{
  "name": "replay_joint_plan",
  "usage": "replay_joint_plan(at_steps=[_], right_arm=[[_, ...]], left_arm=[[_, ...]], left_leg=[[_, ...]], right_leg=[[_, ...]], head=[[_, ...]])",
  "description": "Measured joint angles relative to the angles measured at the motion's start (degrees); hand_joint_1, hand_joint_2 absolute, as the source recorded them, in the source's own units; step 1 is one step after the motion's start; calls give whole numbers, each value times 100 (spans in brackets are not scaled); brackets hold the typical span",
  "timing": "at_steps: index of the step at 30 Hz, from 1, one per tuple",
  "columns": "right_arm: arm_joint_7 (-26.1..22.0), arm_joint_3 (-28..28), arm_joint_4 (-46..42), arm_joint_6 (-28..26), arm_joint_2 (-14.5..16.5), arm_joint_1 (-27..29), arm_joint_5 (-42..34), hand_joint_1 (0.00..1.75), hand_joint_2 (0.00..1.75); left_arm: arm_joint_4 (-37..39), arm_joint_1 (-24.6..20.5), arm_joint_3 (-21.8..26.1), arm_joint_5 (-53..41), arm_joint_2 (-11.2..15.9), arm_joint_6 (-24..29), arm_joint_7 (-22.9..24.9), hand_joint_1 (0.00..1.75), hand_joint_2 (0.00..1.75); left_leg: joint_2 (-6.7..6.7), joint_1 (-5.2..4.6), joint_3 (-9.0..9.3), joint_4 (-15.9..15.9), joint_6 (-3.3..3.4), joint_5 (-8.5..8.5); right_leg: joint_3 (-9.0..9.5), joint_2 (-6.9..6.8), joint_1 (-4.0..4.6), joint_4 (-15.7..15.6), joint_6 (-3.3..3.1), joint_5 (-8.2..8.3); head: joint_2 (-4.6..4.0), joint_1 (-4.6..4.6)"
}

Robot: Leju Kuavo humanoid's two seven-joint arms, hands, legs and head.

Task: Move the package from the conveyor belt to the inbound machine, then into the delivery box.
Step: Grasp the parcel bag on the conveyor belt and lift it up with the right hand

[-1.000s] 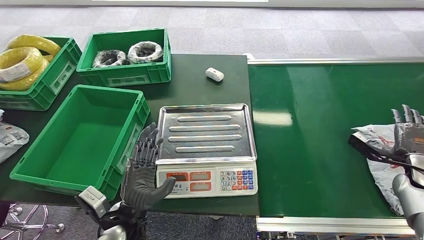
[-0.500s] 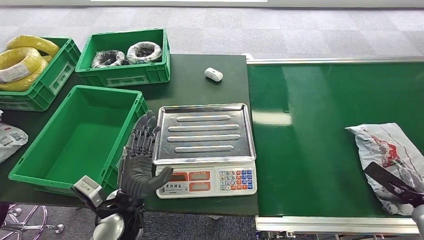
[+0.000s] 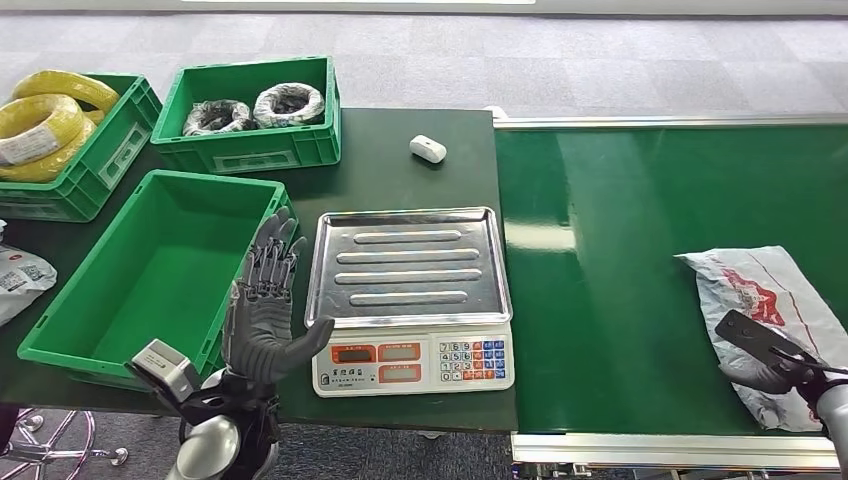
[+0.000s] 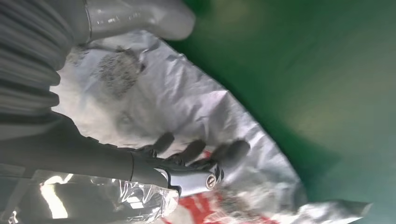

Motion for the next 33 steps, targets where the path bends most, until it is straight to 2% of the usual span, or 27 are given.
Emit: replay_joint_plan(at_steps=[8,9,12,13,16,21,27,33], right_arm=[[-152,463,1,257,171,-299,-181,175,175],[-152,515,1,271,193,-322,-190,166,175],[-141,653,1,265,237,-381,-199,35,175],[-128,697,1,233,243,-397,-196,0,175],[59,859,1,-36,257,-466,-138,0,175],[919,1369,3,-940,237,-680,248,0,175],[1232,1674,50,-1017,128,-828,299,0,175],[1408,1720,212,-959,-201,-765,149,0,175]], left_arm=[[-85,7,97,0,1,88,18,0,175],[-104,24,111,0,1,97,18,0,175],[-159,83,137,0,2,132,18,0,175],[-175,101,140,0,3,149,18,0,175],[-229,176,145,-1,5,214,18,0,175],[-330,281,145,-7,9,309,10,0,175],[-354,291,145,7,11,293,11,0,175],[-355,297,145,102,53,199,-28,0,175]], left_leg=[[-1,0,-1,0,0,2],[-1,0,-1,0,0,2],[-2,0,-2,0,0,1],[-2,0,-3,0,0,1],[-1,-1,-5,0,0,1],[-1,0,-2,0,0,2],[-3,0,-1,1,1,3],[-7,-1,-5,2,2,1]], right_leg=[[1,-1,0,1,0,0],[1,-1,0,1,0,0],[1,-2,0,1,0,0],[1,-2,0,1,0,0],[1,-1,0,1,0,0],[-2,-2,0,1,0,0],[-2,-3,-1,1,0,0],[-5,-4,-1,0,0,0]], head=[[0,1],[0,0],[0,0],[0,0],[0,0],[0,1],[0,-1],[0,-1]])
